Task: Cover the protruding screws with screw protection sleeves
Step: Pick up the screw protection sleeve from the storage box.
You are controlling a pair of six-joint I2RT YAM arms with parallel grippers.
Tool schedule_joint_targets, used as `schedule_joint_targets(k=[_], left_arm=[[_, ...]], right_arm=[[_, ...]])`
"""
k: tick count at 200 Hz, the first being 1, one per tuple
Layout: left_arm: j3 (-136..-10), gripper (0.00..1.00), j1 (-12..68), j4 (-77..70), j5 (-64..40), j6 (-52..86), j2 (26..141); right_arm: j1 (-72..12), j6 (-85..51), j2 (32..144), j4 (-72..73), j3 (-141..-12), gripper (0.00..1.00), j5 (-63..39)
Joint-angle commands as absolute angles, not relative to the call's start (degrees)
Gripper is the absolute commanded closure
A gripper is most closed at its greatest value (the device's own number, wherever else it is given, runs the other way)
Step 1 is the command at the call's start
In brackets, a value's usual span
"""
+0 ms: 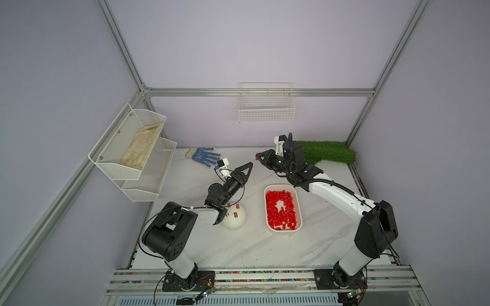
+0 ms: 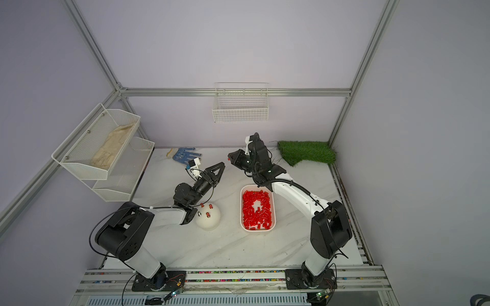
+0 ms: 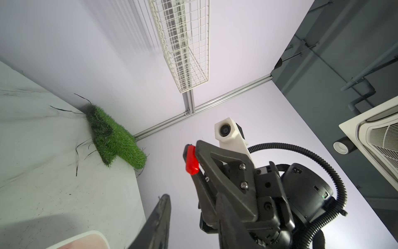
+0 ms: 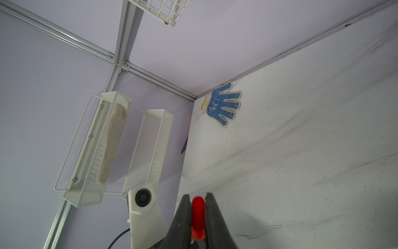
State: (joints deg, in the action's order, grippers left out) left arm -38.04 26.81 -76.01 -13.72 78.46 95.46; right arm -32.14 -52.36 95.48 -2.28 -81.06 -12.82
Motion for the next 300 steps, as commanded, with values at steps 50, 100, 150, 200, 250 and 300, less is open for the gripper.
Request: schedule_joint_targets(k=[50, 100, 150, 200, 250, 300], left_arm=[[-42.45, 0.63, 25.94, -80.43, -15.75, 79.60, 97.26], [-43.07, 0.68, 25.93, -80.60, -16.41, 79.64, 97.54], [-43.35, 0.73, 25.91, -80.88, -16.41, 79.79, 97.64], [-43.07, 0.79, 25.58, -81.21, -16.40, 79.83, 97.73], [-42.86, 0.83, 25.40, -81.92, -16.34, 80.16, 98.09], [-42.50, 0.89, 25.22, -82.66, -16.09, 80.40, 98.09]], right_arm=[[-32.96, -53.08, 95.34, -0.39, -80.66, 0.84, -14.31], [-34.01, -53.13, 97.40, 0.00, -82.11, 0.84, -15.12], [-35.22, -52.80, 98.22, 0.00, -83.22, 0.84, -15.29], [-35.51, -52.78, 98.35, 0.57, -83.21, 0.84, -15.55], [-35.61, -53.13, 98.78, 1.17, -83.26, 0.84, -16.13], [-35.78, -53.23, 98.96, 1.53, -83.41, 0.84, -16.52]])
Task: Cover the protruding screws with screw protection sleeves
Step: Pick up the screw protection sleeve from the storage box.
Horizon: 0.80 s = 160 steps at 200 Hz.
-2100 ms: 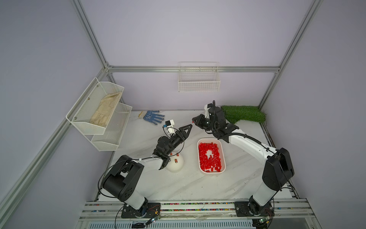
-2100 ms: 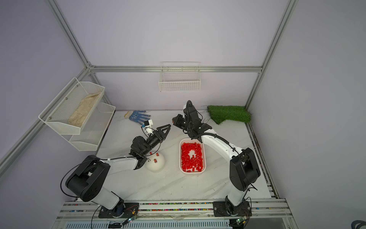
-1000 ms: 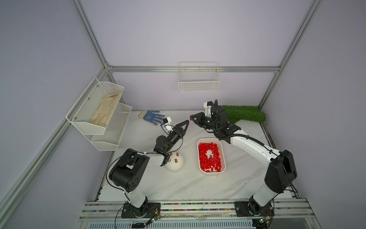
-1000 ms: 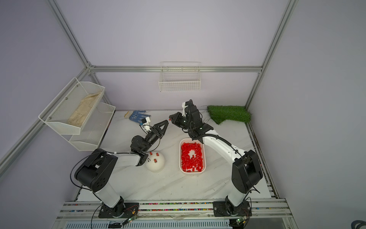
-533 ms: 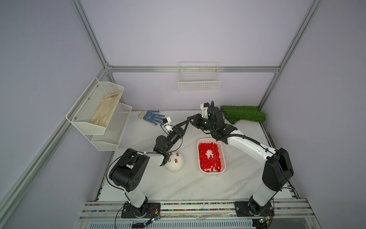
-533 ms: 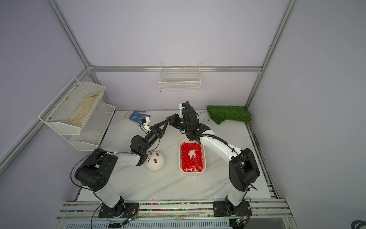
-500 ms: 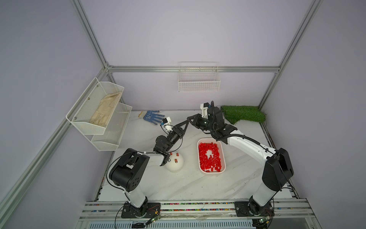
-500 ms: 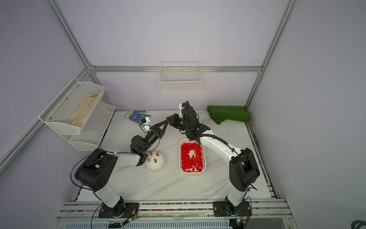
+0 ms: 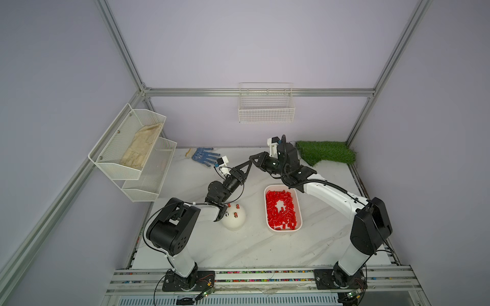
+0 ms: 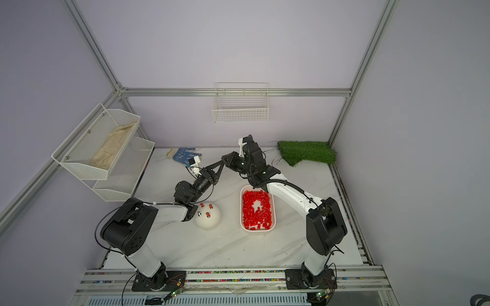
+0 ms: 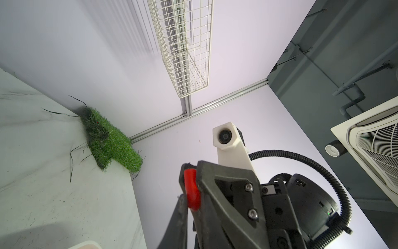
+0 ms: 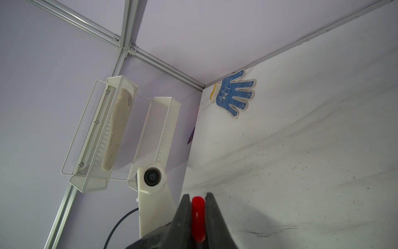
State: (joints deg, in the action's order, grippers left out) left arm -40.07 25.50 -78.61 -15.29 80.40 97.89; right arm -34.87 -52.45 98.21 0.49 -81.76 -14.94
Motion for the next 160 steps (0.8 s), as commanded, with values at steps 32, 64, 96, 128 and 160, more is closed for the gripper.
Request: schedule_joint_targets(k=[32, 64, 96, 128, 160], left_arm=[[-42.31, 0.92, 25.07, -82.71, -16.08, 80.40, 98.00], [-41.91, 0.94, 24.96, -82.73, -16.07, 80.27, 98.00], [-41.39, 0.95, 24.87, -82.71, -16.00, 80.39, 98.16], [-41.13, 0.96, 24.87, -82.73, -16.02, 80.45, 98.42], [-40.83, 0.96, 24.80, -82.75, -16.09, 80.58, 98.48]], right_arm=[[-35.86, -53.21, 98.96, 1.49, -83.39, 0.83, -16.52], [-35.86, -53.22, 98.91, 1.68, -83.15, 0.79, -16.37], [-35.93, -53.19, 98.79, 1.94, -83.02, 0.77, -16.17], [-35.86, -53.09, 98.53, 2.28, -82.86, 0.74, -15.90], [-35.86, -53.13, 98.35, 2.51, -82.63, 0.73, -15.56]])
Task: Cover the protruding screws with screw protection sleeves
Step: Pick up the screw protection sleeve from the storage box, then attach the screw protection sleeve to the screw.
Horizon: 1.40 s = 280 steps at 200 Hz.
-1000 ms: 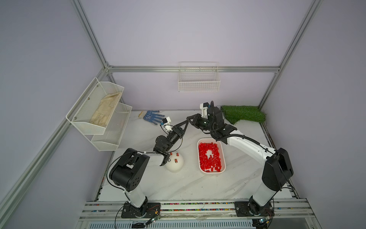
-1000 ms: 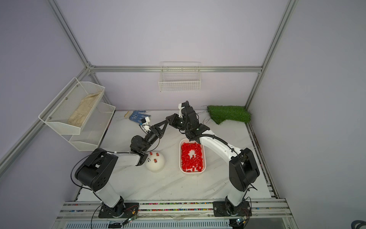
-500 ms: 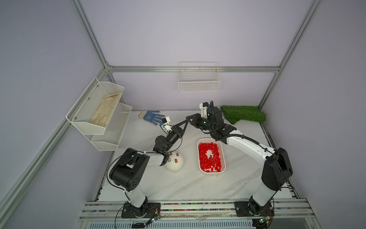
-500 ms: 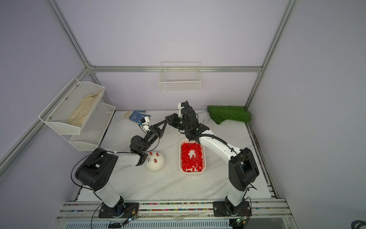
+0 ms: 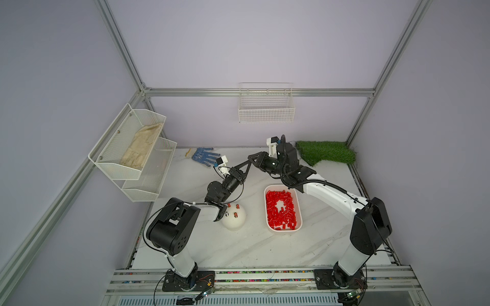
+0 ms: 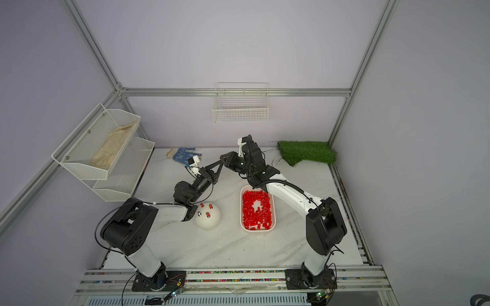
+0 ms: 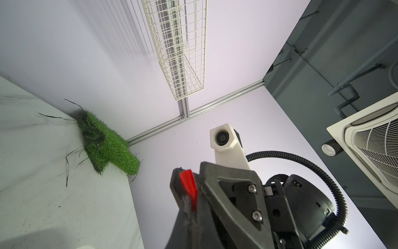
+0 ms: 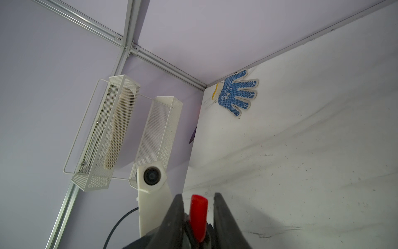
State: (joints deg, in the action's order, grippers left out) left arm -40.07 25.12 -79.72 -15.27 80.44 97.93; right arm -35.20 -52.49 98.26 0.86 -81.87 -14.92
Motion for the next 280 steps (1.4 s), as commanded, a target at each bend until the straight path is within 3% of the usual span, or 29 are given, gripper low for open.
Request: schedule_joint_targets(k=[1, 124, 164, 190, 235, 280], left_arm=[[-40.80, 0.96, 24.79, -82.77, -16.08, 80.54, 98.50], [-36.16, 1.00, 24.61, -82.47, -16.98, 82.19, 96.28], [-33.61, 1.00, 24.28, -75.48, -19.18, 81.55, 91.52], [-33.63, 1.00, 24.17, -59.45, -20.20, 77.36, 83.19], [-40.81, 1.00, 24.09, -15.35, -18.30, 64.39, 63.57], [-50.40, 1.00, 23.79, 17.28, -16.37, 64.70, 52.99]], right_arm=[[-35.86, -53.15, 98.35, 2.53, -82.58, 0.73, -15.56], [-34.11, -52.95, 94.97, 2.38, -80.08, 0.70, -11.79], [-31.98, -51.07, 92.96, 1.00, -78.49, 0.69, -9.98], [-30.81, -49.50, 91.99, -0.23, -77.34, 0.69, -9.15], [-29.36, -48.35, 91.58, -0.53, -74.49, 0.69, -9.69], [-29.18, -46.60, 91.94, -0.53, -72.20, 0.70, -9.54]])
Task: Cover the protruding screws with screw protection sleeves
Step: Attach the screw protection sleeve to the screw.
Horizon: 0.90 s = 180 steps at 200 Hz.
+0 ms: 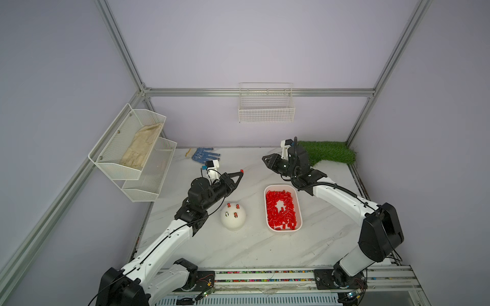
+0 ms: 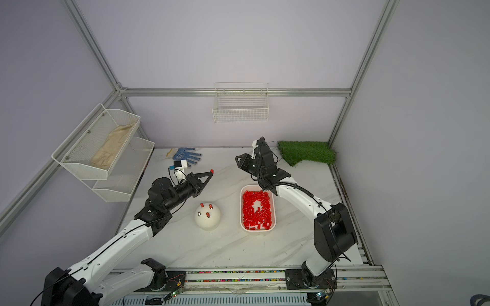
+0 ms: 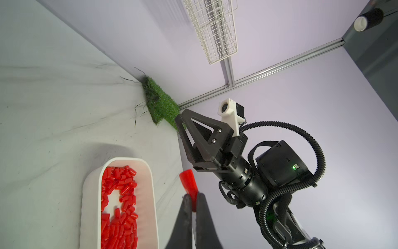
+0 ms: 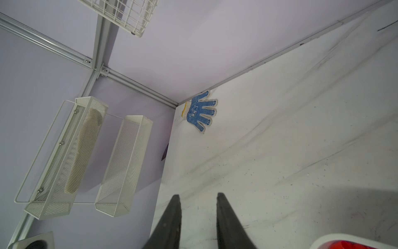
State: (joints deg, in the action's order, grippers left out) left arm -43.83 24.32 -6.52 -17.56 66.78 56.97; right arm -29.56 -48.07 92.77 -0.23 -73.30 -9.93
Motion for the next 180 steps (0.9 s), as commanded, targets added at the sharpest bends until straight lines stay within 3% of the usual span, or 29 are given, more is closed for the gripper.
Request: schedule_joint_targets(k=[1, 57, 95, 180], left_arm=[[-50.60, 1.00, 23.76, 17.83, -16.40, 64.87, 52.82], [-52.92, 1.00, 23.75, 32.76, -16.31, 80.93, 44.30], [-53.74, 1.00, 23.82, 41.81, -9.57, 90.54, 38.51], [-49.13, 1.00, 23.82, 46.78, -7.60, 106.80, 33.06]], right_arm=[[-29.18, -46.50, 91.98, -0.53, -72.18, 0.70, -9.52], [-29.18, -45.23, 91.41, 1.31, -68.75, 0.70, -8.95], [-29.18, -46.08, 90.26, 2.61, -66.45, 0.70, -9.41], [-29.36, -46.88, 89.03, 1.84, -64.13, 0.70, -9.37]])
